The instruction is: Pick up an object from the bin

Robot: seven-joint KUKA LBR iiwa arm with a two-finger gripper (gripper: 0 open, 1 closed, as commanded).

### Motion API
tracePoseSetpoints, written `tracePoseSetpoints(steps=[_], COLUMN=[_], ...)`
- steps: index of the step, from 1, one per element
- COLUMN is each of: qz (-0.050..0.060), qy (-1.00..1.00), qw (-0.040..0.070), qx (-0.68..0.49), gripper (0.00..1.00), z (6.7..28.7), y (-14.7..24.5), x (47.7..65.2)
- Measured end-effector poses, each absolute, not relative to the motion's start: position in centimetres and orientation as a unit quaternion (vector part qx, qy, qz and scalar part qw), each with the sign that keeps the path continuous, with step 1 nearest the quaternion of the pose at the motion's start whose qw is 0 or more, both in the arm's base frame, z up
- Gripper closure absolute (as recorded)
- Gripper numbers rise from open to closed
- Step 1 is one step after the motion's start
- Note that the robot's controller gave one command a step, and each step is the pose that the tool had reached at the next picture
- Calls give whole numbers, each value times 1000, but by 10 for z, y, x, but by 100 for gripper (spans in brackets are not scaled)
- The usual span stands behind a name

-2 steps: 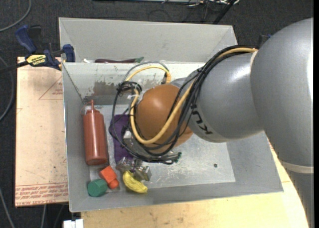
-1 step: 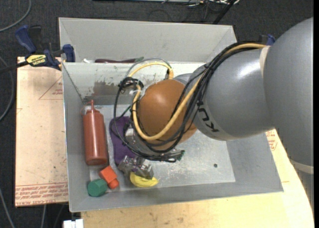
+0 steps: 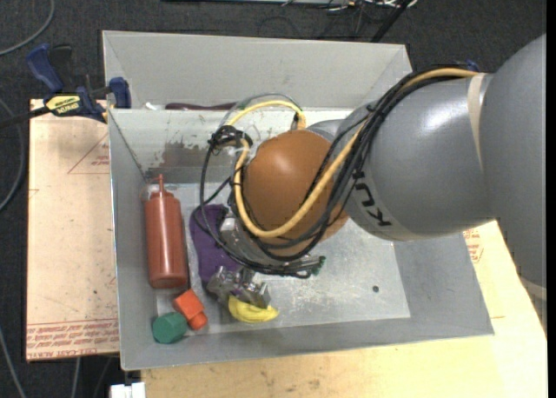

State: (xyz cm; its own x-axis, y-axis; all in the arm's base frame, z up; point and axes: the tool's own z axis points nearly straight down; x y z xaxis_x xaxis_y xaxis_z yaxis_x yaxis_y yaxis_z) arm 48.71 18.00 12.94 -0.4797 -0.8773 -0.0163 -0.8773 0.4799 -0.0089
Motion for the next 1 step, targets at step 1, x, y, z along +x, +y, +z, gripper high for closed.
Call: tracePoseSetpoints(steps=[1], qz=[0], qy=[860], qw=[11], qx=[-510], gripper=[100], z=[146], y=[180], x=[488])
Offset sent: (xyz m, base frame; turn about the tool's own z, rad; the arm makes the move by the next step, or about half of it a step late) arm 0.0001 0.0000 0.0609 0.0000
